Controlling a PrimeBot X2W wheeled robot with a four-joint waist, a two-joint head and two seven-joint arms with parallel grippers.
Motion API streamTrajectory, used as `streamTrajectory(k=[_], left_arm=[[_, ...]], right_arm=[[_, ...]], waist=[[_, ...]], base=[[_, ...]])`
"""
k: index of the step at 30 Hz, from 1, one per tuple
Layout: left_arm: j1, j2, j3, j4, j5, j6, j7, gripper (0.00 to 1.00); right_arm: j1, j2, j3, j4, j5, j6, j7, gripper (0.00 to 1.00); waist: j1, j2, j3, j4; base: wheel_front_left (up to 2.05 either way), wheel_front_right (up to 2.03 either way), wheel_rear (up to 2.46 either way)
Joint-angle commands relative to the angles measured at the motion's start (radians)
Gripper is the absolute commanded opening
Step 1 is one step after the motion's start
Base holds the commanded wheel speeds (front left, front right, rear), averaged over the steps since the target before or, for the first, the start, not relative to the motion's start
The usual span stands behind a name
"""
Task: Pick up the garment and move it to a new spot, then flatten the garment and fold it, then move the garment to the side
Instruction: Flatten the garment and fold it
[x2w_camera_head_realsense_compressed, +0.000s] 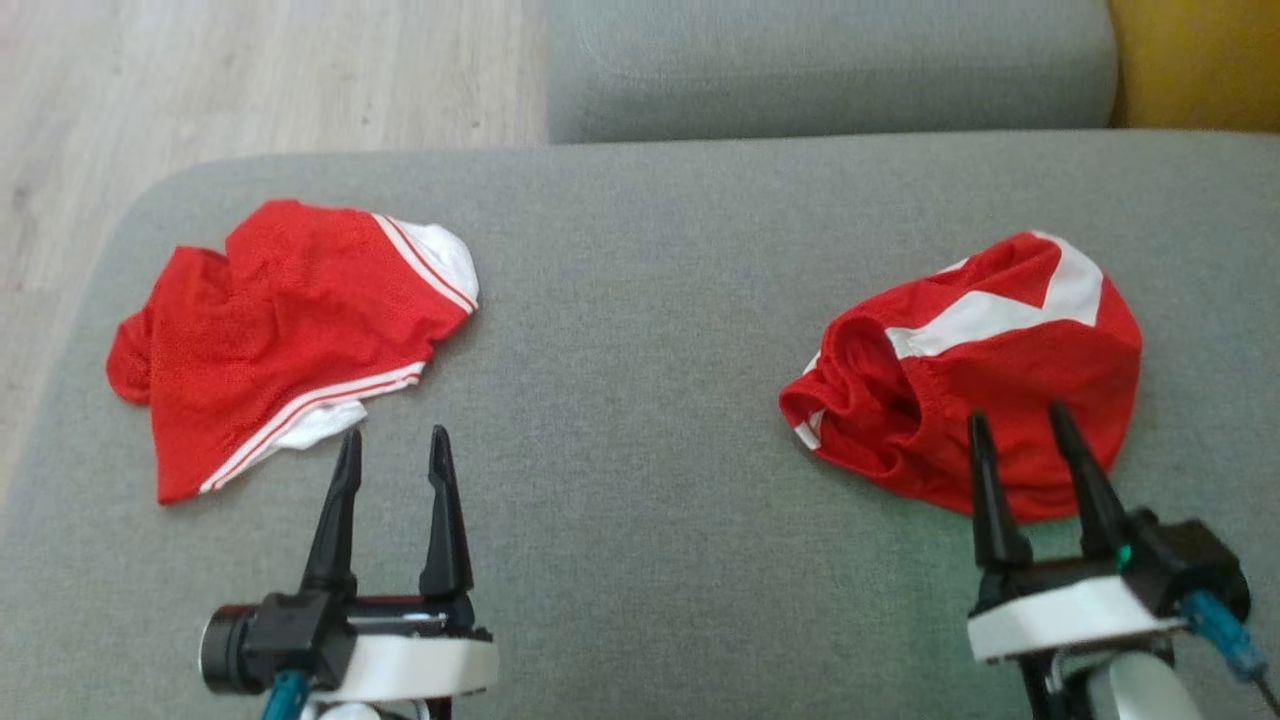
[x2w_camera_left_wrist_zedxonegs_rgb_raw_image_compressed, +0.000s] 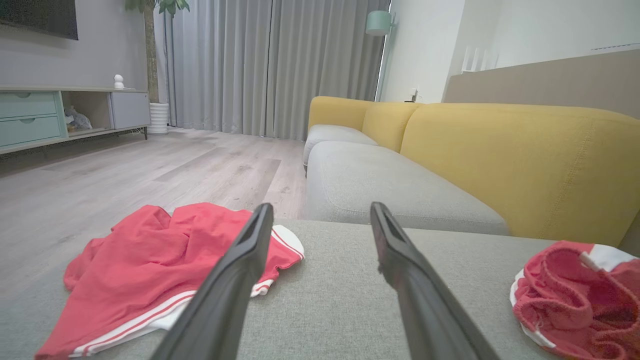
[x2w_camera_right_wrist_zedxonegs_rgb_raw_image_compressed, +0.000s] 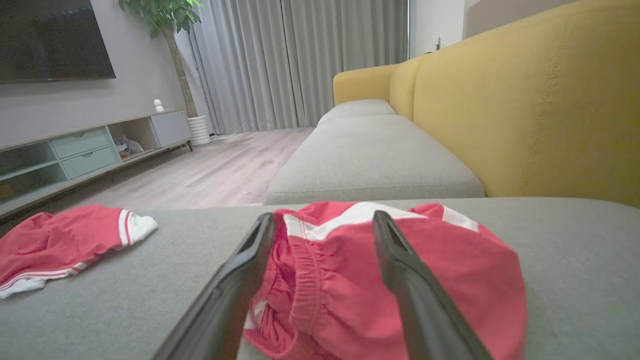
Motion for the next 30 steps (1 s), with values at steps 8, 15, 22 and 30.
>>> streamTrajectory(k=[8, 15, 22, 30], left_arm=[[0.019, -0.002, 0.011, -0.034, 0.009, 0.011, -0.009, 1.0], [0.032, -0.002, 0.01, -0.018, 0.011, 0.005, -0.009, 1.0], [0.034, -0.002, 0.006, -0.012, 0.016, 0.005, -0.009, 1.0], [0.042, -0.002, 0.004, -0.002, 0.006, 0.002, -0.009, 1.0]], right_arm=[[0.01, -0.005, 0.036, -0.036, 0.001, 0.007, -0.004, 1.0], [0.018, -0.005, 0.043, -0.034, 0.007, 0.007, -0.004, 1.0], [0.026, -0.005, 0.044, -0.031, 0.006, 0.007, -0.004, 1.0], [0.031, -0.005, 0.046, -0.031, -0.001, 0.007, -0.004, 1.0]], waist=[[0.0002, -0.0001, -0.028, -0.007], [0.0002, -0.0001, -0.039, -0.013], [0.0002, -0.0001, -0.043, -0.011], [0.0002, -0.0001, -0.045, -0.026]], base=[[0.0, 0.0, 0.0], [0.0, 0.0, 0.0], [0.0, 0.0, 0.0], [0.0, 0.0, 0.0]])
